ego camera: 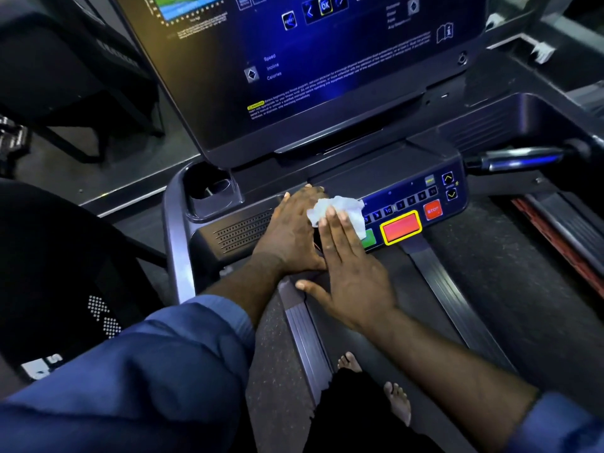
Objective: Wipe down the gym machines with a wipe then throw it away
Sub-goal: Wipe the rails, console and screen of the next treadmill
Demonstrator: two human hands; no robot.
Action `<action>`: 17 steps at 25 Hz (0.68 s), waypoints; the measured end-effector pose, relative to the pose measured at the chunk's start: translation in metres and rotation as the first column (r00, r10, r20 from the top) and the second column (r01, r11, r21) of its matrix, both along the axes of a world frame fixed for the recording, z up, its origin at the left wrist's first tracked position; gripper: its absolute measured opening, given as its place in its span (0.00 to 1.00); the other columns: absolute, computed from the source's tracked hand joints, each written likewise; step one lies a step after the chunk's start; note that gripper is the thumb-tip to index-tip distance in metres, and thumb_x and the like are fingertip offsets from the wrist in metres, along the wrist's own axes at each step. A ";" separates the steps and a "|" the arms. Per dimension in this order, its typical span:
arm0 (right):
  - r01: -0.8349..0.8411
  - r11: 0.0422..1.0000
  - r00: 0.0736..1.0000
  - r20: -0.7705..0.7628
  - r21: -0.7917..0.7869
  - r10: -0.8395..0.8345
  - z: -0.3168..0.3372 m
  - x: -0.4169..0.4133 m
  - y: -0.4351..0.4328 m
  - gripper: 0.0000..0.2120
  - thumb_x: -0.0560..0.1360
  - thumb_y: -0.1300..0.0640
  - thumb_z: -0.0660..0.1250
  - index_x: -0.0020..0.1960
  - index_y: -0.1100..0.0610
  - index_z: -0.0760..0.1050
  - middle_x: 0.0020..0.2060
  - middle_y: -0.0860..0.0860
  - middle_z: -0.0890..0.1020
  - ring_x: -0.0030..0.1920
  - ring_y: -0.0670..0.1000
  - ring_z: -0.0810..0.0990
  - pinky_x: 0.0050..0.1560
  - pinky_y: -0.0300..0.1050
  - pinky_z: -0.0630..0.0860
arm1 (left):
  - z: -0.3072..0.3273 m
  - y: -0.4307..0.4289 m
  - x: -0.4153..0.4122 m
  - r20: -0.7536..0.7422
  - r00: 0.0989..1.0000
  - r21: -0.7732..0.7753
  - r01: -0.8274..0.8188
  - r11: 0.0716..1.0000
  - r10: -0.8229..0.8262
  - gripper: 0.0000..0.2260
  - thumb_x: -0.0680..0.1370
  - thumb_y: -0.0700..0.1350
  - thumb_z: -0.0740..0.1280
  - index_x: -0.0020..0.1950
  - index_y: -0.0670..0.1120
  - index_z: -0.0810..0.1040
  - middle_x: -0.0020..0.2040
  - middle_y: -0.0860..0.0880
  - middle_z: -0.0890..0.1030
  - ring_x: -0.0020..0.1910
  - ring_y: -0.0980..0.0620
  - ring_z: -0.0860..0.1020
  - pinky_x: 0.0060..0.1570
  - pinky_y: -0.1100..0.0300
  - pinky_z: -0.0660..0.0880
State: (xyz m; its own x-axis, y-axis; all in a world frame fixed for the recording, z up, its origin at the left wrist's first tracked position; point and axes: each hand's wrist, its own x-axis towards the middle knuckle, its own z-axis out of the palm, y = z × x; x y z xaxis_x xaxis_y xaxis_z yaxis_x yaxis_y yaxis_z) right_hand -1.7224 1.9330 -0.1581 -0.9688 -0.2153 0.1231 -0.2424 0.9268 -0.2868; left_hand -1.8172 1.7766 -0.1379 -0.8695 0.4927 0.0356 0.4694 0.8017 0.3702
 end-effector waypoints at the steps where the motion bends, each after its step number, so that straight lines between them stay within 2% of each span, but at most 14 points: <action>1: -0.003 0.999 1.000 0.010 0.037 0.002 -0.002 0.010 -0.002 0.49 0.79 0.24 0.48 0.85 0.58 0.41 0.84 0.53 0.39 0.84 0.51 0.38 0.79 0.52 0.63 | 0.000 -0.001 0.000 0.008 1.000 0.009 -0.001 1.000 0.001 0.54 0.64 0.64 0.81 0.82 0.46 0.62 0.81 0.46 0.64 0.83 0.47 0.57 0.82 0.41 0.53; 4: 0.008 0.994 1.000 0.026 0.106 -0.011 -0.009 0.044 0.007 0.46 0.79 0.24 0.45 0.86 0.55 0.46 0.85 0.50 0.43 0.84 0.48 0.43 0.80 0.58 0.58 | 0.000 -0.001 0.002 0.039 0.999 -0.008 0.015 1.000 -0.015 0.53 0.65 0.63 0.81 0.82 0.46 0.60 0.82 0.46 0.62 0.83 0.48 0.55 0.83 0.43 0.50; 6: 0.030 0.990 0.999 -0.018 0.135 -0.028 -0.001 0.026 0.006 0.46 0.80 0.25 0.43 0.86 0.55 0.46 0.85 0.50 0.44 0.84 0.49 0.44 0.82 0.59 0.51 | -0.002 -0.001 0.001 0.019 1.000 -0.014 0.005 1.000 -0.005 0.54 0.64 0.63 0.81 0.83 0.46 0.60 0.82 0.46 0.62 0.83 0.48 0.55 0.83 0.42 0.50; 9: 0.076 0.994 0.997 -0.006 0.078 -0.076 0.018 -0.017 -0.001 0.49 0.79 0.24 0.43 0.85 0.59 0.42 0.85 0.55 0.42 0.84 0.52 0.41 0.83 0.57 0.42 | -0.003 0.002 0.001 0.021 1.000 -0.036 -0.008 0.999 0.009 0.57 0.65 0.63 0.81 0.85 0.45 0.56 0.83 0.46 0.61 0.84 0.49 0.53 0.82 0.42 0.50; 11: 0.102 0.992 0.995 0.007 0.069 -0.102 0.004 -0.007 0.010 0.51 0.78 0.24 0.47 0.85 0.60 0.40 0.84 0.57 0.40 0.84 0.54 0.39 0.83 0.57 0.42 | -0.002 0.002 0.000 0.012 1.000 -0.043 0.002 0.999 -0.001 0.59 0.62 0.68 0.80 0.84 0.45 0.57 0.82 0.46 0.62 0.83 0.48 0.55 0.82 0.41 0.51; 14: 0.114 0.983 0.990 0.064 0.143 -0.124 -0.027 0.040 0.036 0.53 0.78 0.22 0.48 0.84 0.62 0.40 0.84 0.58 0.38 0.84 0.57 0.38 0.83 0.60 0.49 | 0.001 0.003 0.002 -0.006 1.000 -0.070 0.006 0.998 -0.006 0.62 0.59 0.78 0.76 0.83 0.46 0.59 0.82 0.47 0.62 0.84 0.48 0.55 0.83 0.43 0.49; 17: 0.131 0.988 0.989 0.052 0.086 -0.136 -0.021 0.021 0.032 0.54 0.78 0.23 0.49 0.84 0.62 0.39 0.84 0.58 0.38 0.84 0.56 0.38 0.83 0.59 0.45 | 0.000 0.003 0.002 -0.016 1.000 -0.055 0.004 0.998 -0.005 0.63 0.58 0.77 0.77 0.82 0.46 0.60 0.82 0.47 0.63 0.84 0.48 0.55 0.83 0.42 0.51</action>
State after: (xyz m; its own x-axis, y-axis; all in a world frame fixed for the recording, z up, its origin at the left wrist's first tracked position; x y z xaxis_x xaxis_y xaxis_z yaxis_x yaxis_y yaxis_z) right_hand -1.7013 1.9655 -0.1788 -0.9944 -0.0906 0.0539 -0.1002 0.9708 -0.2179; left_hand -1.8152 1.7794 -0.1381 -0.8666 0.4985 0.0220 0.4788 0.8183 0.3181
